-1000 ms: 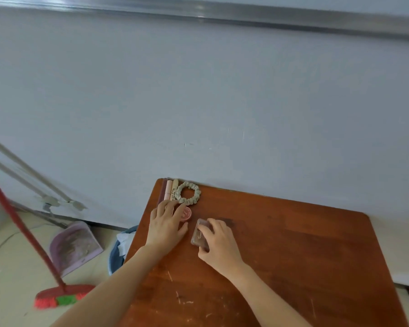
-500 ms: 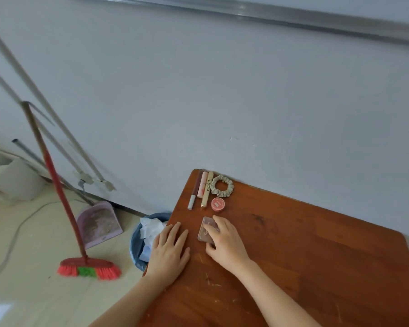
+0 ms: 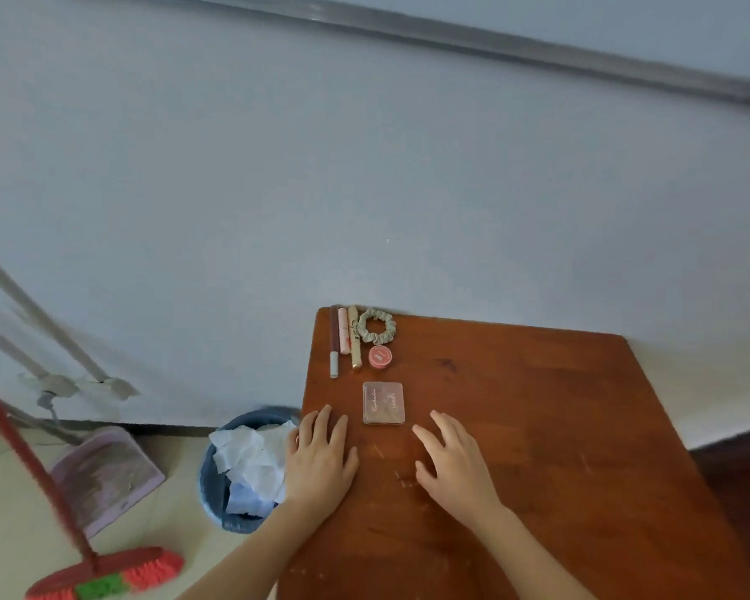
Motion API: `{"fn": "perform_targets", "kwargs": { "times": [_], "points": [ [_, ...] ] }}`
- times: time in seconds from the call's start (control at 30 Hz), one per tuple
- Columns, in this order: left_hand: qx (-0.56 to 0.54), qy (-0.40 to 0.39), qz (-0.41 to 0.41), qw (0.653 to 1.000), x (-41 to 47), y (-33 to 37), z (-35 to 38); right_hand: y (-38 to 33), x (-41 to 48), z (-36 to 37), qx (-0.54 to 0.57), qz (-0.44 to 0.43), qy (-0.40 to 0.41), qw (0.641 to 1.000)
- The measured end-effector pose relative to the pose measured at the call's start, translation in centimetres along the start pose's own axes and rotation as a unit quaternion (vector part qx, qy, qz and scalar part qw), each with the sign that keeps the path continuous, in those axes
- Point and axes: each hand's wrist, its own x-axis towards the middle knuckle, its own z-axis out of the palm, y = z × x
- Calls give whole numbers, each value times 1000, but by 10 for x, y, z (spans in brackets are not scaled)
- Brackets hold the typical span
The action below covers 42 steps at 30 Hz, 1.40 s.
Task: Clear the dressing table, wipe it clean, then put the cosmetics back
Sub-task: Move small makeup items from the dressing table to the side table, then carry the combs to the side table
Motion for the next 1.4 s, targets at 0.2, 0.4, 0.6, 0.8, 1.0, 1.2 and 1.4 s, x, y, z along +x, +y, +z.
{"fn": "perform_targets", "kwargs": {
  "times": [0.2, 0.4, 0.6, 0.8, 1.0, 1.2, 1.4],
  "points": [
    [-7, 29, 216, 976, -13, -23, -10, -41, -71, 10, 64, 275, 63, 957],
    [-30, -21, 388, 921, -57, -7, -8, -87, -173, 17, 74, 390, 93, 913],
    [-64, -53, 535, 841, -132, 39, -6, -125, -285, 18, 39, 519, 131, 844],
    [-63, -92, 663, 740, -245, 71, -5, -193, -417, 31, 5, 616, 181, 767],
    [-90, -90, 729, 673, -397, 70, -3, -291, -561, 54, -24, 701, 171, 692],
    [-84, -106, 769, 624, -527, 57, -17, -379, -671, 72, -22, 755, 240, 610],
    [-90, -110, 799, 584, -589, 77, -31, -413, -733, 73, -22, 773, 263, 577]
  ]
}}
